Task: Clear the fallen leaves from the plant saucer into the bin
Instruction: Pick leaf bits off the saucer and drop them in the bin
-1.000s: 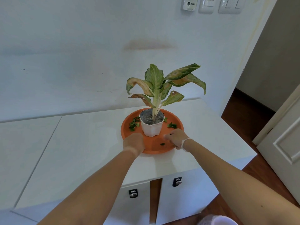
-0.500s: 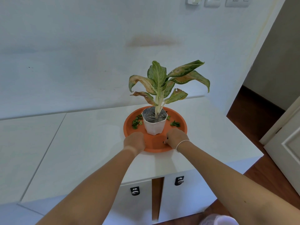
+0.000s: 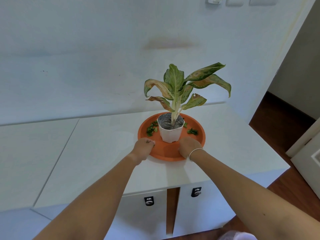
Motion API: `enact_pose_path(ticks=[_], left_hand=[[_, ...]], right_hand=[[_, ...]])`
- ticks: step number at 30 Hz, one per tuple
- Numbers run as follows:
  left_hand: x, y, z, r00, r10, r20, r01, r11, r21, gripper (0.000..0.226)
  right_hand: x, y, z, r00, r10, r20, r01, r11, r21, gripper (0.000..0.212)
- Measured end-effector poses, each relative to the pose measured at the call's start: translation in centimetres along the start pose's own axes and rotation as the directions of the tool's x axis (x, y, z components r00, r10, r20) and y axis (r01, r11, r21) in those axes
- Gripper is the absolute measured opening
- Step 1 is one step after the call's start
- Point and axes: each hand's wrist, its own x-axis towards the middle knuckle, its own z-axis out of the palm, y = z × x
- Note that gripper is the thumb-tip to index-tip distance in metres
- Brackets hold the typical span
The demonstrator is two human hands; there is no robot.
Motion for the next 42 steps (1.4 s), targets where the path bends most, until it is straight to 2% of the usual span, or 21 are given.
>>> enact_pose_path(ticks=[3, 5, 6, 7, 9, 10, 12, 15, 19, 22, 25, 29, 31, 37, 42], left_hand=[[-0.3, 0.3, -0.6, 0.996, -0.057, 0.066, 0.069, 0.978, -0.196, 0.033], [-0.5, 0.7, -0.6, 0.991, -0.084, 0.101, 0.112, 0.945, -0.309, 0.036], [-0.6, 0.9, -0.5, 0.988, -0.099, 0.117, 0.135, 0.922, -0.363, 0.036], [-0.7, 1.2, -0.3, 0.985, -0.11, 0.135, 0.156, 0.897, -0.413, 0.036], [-0.8, 1.8, 0.4, 0.978, -0.122, 0.168, 0.19, 0.846, -0.497, 0.035], [-0.9, 2.1, 0.8, 0.975, -0.122, 0.186, 0.204, 0.822, -0.532, 0.035], [-0.9, 2.8, 1.7, 0.964, -0.12, 0.236, 0.242, 0.767, -0.595, 0.033], [-1.2, 3.6, 3.3, 0.939, -0.11, 0.325, 0.305, 0.701, -0.645, 0.03], [-1.4, 4.4, 7.1, 0.883, -0.095, 0.459, 0.404, 0.652, -0.642, 0.026], [-2.0, 5.2, 10.2, 0.845, -0.073, 0.529, 0.434, 0.672, -0.6, 0.027], [-2.8, 6.2, 13.3, 0.815, -0.061, 0.577, 0.46, 0.674, -0.578, 0.029], [-4.0, 7.8, 17.7, 0.79, -0.07, 0.608, 0.48, 0.687, -0.545, 0.029], [-4.9, 9.2, 20.8, 0.782, -0.085, 0.617, 0.48, 0.714, -0.51, 0.03], [-7.2, 11.5, 29.8, 0.745, -0.1, 0.66, 0.465, 0.787, -0.405, 0.033], [-8.8, 11.7, 38.0, 0.655, -0.142, 0.742, 0.566, 0.743, -0.358, 0.039]], right_hand=[[0.0, -0.1, -1.2, 0.994, 0.095, 0.053, -0.105, 0.968, 0.228, 0.027], [-0.2, 0.1, -2.1, 0.985, 0.142, 0.097, -0.171, 0.873, 0.456, 0.013], [-0.3, 0.3, -2.4, 0.975, 0.17, 0.142, -0.221, 0.764, 0.606, 0.019], [-0.4, 0.6, -2.4, 0.956, 0.199, 0.214, -0.292, 0.609, 0.737, 0.029], [-0.7, 1.5, -2.3, 0.919, 0.183, 0.35, -0.385, 0.22, 0.896, 0.035], [-1.0, 2.0, -2.1, 0.915, 0.151, 0.375, -0.387, 0.059, 0.92, 0.034], [-1.4, 2.8, -1.9, 0.918, 0.072, 0.39, -0.376, -0.153, 0.914, 0.032], [-2.5, 3.8, -1.8, 0.924, -0.01, 0.382, -0.363, -0.338, 0.869, 0.03], [-4.4, 6.4, -1.3, 0.925, 0.034, 0.378, -0.303, -0.535, 0.789, 0.026], [-6.1, 8.8, -0.9, 0.93, 0.088, 0.358, -0.224, -0.635, 0.739, 0.019], [-8.0, 11.6, -0.7, 0.94, 0.121, 0.32, -0.156, -0.681, 0.715, 0.016], [-10.0, 16.4, -0.2, 0.924, 0.191, 0.332, -0.099, -0.719, 0.688, 0.039], [-11.2, 19.5, 0.1, 0.915, 0.226, 0.335, -0.071, -0.726, 0.684, 0.042], [-15.2, 27.6, 1.0, 0.886, 0.311, 0.343, -0.029, -0.702, 0.711, 0.036], [-18.8, 34.5, 3.2, 0.86, 0.305, 0.409, -0.026, -0.774, 0.632, 0.026]])
